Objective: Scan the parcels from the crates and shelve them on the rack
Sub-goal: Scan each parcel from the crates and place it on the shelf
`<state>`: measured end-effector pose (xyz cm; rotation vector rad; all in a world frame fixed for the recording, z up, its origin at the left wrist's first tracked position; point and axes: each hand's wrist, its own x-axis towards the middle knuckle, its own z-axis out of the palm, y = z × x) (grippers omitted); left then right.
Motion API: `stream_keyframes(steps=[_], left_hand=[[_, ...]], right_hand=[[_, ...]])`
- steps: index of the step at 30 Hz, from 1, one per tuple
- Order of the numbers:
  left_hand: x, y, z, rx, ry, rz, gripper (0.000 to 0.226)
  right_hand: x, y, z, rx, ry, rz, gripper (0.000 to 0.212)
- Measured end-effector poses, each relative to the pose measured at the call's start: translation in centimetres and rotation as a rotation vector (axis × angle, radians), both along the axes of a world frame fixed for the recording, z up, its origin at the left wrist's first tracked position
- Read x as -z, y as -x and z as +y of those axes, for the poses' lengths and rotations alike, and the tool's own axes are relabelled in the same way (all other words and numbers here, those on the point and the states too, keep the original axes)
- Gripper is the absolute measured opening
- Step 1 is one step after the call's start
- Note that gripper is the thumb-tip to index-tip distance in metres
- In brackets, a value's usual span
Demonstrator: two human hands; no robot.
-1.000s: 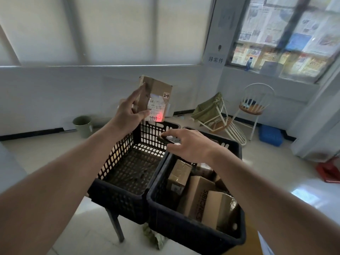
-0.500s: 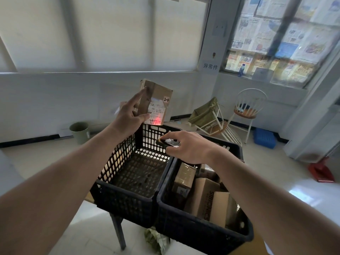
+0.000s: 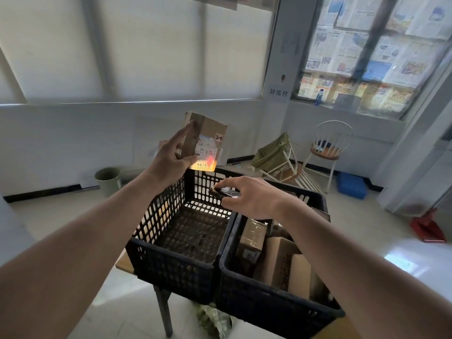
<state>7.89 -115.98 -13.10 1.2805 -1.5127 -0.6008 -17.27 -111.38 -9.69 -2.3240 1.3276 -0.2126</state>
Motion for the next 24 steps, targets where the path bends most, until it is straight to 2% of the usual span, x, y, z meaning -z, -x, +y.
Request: stream_keyframes(steps=[24], left_hand=[[0.2, -2.8, 2.2, 0.068, -0.014, -0.073, 0.088]], right_hand=[[1.1, -3.0, 4.3, 0.067, -0.052, -0.039, 0.046]])
